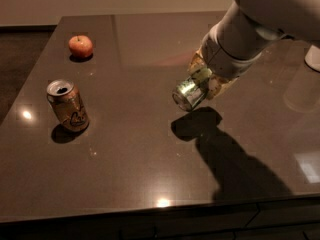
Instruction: Place green can upright
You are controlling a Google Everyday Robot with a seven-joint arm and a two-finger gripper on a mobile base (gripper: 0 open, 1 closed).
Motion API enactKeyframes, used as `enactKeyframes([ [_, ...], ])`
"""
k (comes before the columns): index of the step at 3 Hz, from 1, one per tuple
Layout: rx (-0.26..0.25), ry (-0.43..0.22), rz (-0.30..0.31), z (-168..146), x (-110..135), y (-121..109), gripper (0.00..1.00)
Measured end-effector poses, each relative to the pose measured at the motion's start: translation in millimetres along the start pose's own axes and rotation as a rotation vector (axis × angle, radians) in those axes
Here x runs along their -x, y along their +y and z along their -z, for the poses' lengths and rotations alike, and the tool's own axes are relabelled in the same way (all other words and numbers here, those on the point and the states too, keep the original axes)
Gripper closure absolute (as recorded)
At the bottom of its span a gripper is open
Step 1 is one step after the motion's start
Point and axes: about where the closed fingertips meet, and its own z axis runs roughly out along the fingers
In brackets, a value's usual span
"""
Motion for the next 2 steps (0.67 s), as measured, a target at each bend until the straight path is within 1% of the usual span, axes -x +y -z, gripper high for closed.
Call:
enactKeyframes([
  [1, -0.144, 0.046, 0.132, 9.3, -16.7, -15.0, 1.00],
  [2, -0.251, 0.112, 0.261, 17.1, -22.9, -21.4, 1.00],
])
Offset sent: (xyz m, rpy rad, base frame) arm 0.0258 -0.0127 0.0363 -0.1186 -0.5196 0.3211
